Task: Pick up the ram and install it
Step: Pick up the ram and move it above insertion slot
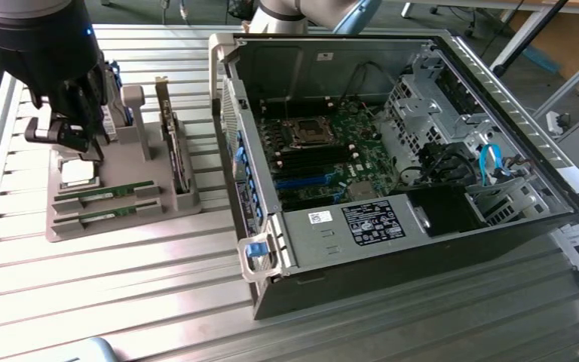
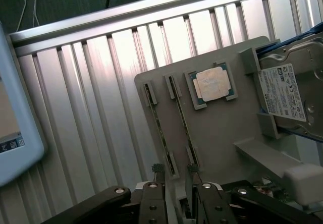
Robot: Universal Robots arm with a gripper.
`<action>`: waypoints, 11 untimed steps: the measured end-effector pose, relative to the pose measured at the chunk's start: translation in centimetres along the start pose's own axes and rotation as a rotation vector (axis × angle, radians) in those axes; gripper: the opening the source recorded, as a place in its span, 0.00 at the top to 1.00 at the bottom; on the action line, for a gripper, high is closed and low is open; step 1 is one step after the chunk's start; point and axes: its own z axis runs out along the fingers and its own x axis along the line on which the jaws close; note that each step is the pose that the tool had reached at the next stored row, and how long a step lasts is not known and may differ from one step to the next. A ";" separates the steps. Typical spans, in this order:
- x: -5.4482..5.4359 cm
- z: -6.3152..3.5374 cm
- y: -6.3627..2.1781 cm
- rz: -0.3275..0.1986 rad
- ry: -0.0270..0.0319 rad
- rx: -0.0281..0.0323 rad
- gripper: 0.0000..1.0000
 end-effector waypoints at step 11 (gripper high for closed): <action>0.0 0.34 0.01 0.000 0.0000 0.0000 0.70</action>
